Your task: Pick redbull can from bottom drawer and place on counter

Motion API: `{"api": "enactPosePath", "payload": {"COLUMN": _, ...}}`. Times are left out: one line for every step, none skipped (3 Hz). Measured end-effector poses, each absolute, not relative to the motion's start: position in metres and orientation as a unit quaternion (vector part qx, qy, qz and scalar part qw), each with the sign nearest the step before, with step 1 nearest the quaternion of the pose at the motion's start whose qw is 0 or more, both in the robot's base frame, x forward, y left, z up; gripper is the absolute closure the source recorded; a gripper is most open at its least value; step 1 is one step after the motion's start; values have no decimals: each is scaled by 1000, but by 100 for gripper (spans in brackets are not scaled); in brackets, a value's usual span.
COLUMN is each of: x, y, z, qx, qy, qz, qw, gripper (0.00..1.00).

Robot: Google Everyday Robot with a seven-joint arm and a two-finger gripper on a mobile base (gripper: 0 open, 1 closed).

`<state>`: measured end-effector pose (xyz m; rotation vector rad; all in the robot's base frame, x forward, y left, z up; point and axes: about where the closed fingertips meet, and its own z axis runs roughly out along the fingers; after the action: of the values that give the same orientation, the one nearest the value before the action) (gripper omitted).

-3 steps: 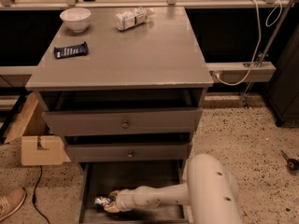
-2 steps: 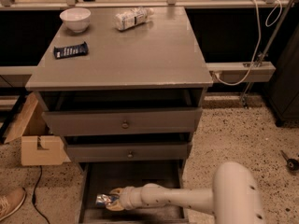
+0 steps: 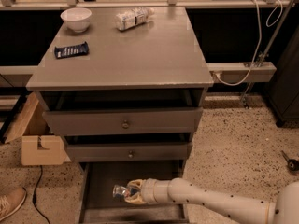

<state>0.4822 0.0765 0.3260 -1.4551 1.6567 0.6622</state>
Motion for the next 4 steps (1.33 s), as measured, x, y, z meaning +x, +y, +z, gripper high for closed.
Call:
{"api": "enactPosePath", "payload": {"x": 482, "y": 78, "z": 325, "qx": -577, "qy": 657, "qz": 264, "qw": 407, "gripper": 100}}
{"api": "enactPosePath", "payload": {"x": 479, "y": 66, "z": 346, "qx": -577, "qy": 643, "qz": 276, "qw": 422, "gripper": 100}}
{"api": "enactPosePath", "payload": {"x": 470, "y": 30, "z": 416, "qx": -578, "qy": 617, "qz": 269, "qw": 460, "gripper": 100}}
{"api": "enactPosePath", "payload": {"x": 453, "y": -8, "z": 488, "qx": -591, "qy": 610, "qz": 228, "qw": 476, "gripper": 100}}
